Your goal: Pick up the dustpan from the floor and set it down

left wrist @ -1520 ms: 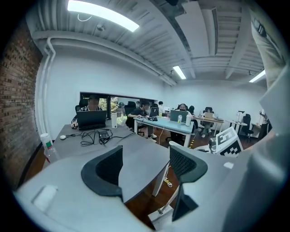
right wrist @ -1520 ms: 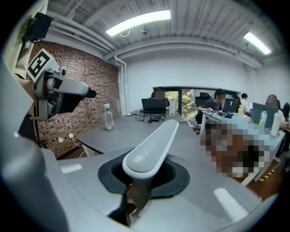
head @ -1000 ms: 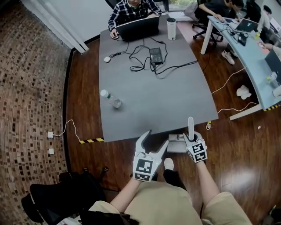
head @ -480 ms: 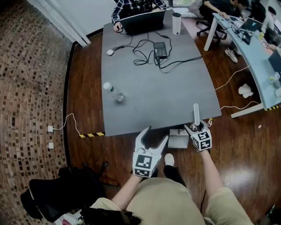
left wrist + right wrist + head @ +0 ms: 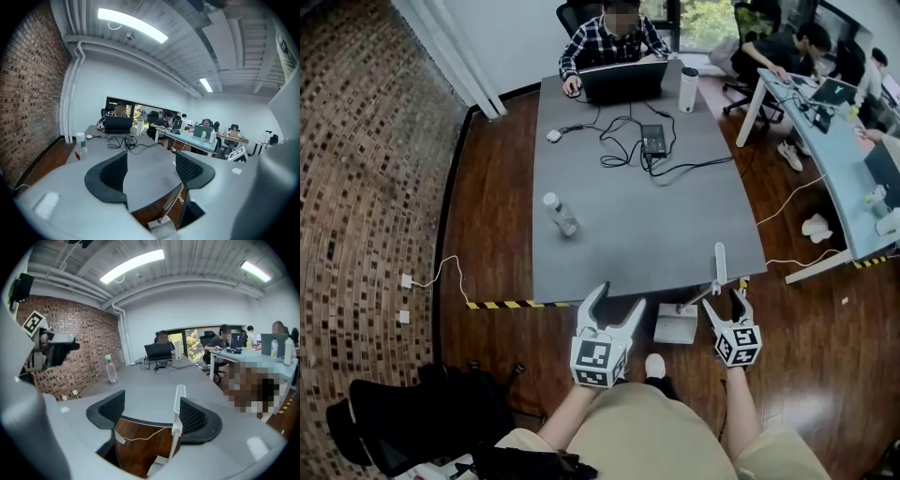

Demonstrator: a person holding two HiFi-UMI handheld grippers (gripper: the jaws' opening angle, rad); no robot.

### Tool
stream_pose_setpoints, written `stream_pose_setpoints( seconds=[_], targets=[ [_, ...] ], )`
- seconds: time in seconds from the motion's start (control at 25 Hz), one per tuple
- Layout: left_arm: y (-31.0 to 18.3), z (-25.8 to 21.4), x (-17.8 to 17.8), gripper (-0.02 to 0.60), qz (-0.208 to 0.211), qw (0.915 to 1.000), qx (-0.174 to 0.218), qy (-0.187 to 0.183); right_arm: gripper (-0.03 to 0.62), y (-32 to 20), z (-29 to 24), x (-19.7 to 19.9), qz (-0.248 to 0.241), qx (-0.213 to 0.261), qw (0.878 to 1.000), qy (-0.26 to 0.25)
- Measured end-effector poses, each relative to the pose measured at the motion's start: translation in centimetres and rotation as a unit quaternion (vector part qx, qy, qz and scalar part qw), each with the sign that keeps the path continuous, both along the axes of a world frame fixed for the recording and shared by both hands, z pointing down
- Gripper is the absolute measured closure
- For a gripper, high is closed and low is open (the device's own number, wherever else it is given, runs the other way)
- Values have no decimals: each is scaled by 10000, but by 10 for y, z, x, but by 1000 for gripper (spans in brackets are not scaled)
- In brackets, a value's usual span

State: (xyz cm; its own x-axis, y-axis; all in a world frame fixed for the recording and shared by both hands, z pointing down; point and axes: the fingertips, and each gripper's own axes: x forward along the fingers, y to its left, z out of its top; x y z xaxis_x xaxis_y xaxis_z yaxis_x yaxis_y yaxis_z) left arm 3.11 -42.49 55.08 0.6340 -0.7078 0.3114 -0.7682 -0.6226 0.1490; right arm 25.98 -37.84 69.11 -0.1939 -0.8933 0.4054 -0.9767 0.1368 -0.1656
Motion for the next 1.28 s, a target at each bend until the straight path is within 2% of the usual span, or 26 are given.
stream_pose_setpoints(
  seconds=[0.16,0.28,0.4,0.56,0.76,1.04,1.28],
  targets=[
    [-2,-37,-30,267,-300,9989,315,158,243,-7,-75,-39,14,696,9975,-152],
    [-3,-68,-47,267,-502,9959,734,186,244,-24,-136,-77,-222,1313,9910,-159],
    [0,-101,-67,267,-683,9906,1165,231,244,-34,-195,-120,-627,1915,9795,-89],
    [2,-139,-95,267,-1027,9810,1604,361,244,-36,-251,-151,-816,2394,9675,75],
    [6,-160,-118,267,-1248,9739,1850,406,246,-30,-272,-166,-895,2533,9632,97],
    [14,-158,-124,267,-1273,9744,1802,435,247,-25,-272,-171,-877,2509,9640,-31],
    [19,-153,-138,267,-1297,9753,1730,450,247,-24,-270,-192,-1045,2465,9635,23]
  ],
)
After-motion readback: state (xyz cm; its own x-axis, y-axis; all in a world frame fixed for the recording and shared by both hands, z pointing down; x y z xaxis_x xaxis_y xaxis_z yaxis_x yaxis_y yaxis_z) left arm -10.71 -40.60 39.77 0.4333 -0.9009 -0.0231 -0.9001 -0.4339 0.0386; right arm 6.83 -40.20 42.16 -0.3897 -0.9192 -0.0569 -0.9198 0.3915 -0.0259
